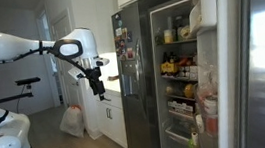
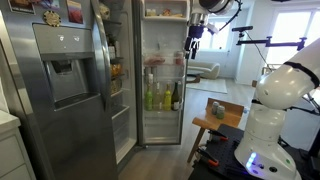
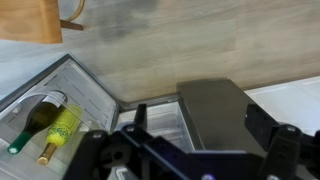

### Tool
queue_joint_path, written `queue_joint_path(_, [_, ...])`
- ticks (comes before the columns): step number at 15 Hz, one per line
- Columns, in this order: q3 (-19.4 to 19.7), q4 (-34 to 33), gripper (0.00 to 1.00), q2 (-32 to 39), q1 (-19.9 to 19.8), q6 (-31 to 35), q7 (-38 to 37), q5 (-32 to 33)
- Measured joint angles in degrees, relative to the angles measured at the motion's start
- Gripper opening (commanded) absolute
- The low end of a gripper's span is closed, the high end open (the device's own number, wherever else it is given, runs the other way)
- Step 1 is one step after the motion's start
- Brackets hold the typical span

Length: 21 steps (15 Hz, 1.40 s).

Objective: Close the cover on the topmost shelf of the fridge door

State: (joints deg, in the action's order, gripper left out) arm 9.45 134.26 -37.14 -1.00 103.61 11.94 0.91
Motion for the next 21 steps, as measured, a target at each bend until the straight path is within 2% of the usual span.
queue_joint_path(5, [-0.6, -0.3, 1.0, 0.5, 0.1, 0.6, 0.2, 0.4])
queue_joint_path(9, [-2.5, -3.9, 1.0, 4.9, 0.6, 6.6, 0.2, 2.0])
queue_joint_path(15, [-2.9, -16.8, 1.0, 18.7, 0.4, 16.9, 0.0, 3.5])
queue_joint_path(21, [-3.7, -34.0, 1.0, 31.2, 0.0, 20.1, -3.8, 5.9])
